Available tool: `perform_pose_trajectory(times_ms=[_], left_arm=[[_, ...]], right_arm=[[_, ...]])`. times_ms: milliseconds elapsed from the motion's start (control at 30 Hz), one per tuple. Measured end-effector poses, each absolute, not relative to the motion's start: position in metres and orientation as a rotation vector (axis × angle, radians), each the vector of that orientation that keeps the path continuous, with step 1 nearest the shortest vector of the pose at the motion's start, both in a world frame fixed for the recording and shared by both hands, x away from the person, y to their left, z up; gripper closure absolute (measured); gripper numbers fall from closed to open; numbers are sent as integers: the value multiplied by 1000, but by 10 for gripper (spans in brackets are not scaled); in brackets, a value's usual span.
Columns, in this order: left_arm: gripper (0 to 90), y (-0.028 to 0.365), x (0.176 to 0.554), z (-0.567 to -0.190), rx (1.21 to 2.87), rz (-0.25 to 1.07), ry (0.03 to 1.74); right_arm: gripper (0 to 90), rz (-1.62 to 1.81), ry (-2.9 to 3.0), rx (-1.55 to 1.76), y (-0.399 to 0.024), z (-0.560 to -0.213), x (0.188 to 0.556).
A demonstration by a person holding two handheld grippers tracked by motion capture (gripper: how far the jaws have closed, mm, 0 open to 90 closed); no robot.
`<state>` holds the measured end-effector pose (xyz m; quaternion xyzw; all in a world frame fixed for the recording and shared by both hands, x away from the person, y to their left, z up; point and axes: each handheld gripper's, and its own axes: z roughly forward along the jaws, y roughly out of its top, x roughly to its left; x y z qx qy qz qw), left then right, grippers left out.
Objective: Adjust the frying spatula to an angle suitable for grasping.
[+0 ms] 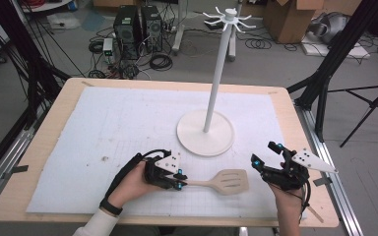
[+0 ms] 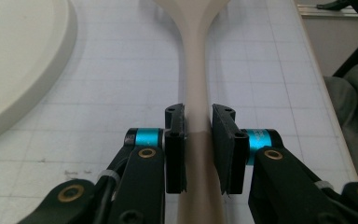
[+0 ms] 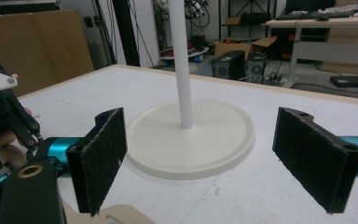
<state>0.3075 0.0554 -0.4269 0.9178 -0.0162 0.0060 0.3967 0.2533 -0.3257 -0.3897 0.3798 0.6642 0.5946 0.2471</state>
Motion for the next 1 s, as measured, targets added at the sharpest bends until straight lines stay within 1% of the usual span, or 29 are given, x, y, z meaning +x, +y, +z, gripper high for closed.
perform_pose_trajectory(times_ms=[167, 467, 500, 533, 567, 633, 700, 767, 867, 1000], left_arm=[[752, 55, 307, -430, 2346, 16, -60], [738, 59, 307, -434, 2321, 12, -32], [703, 60, 307, -434, 2305, 16, -21], [643, 61, 307, -433, 2290, 26, -7], [601, 63, 307, -431, 2281, 31, 17], [481, 67, 307, -426, 2249, 49, 61], [422, 75, 305, -421, 2196, 67, 80], [335, 85, 303, -415, 2145, 79, 120], [270, 106, 300, -407, 2064, 134, 179], [221, 140, 296, -401, 1964, 231, 260]], right_arm=[[163, 1618, 1815, 1034, -324, -391, 254], [163, 1617, 1824, 1028, -323, -392, 256], [163, 1614, 1828, 1035, -322, -392, 255], [163, 1615, 1828, 1032, -322, -392, 256], [163, 1613, 1830, 1028, -322, -393, 256], [163, 1614, 1835, 1034, -321, -393, 256], [163, 1619, 1837, 1026, -320, -393, 256], [162, 1625, 1847, 1019, -319, -393, 256], [162, 1642, 1856, 1011, -318, -392, 257], [162, 1666, 1883, 983, -314, -392, 257]])
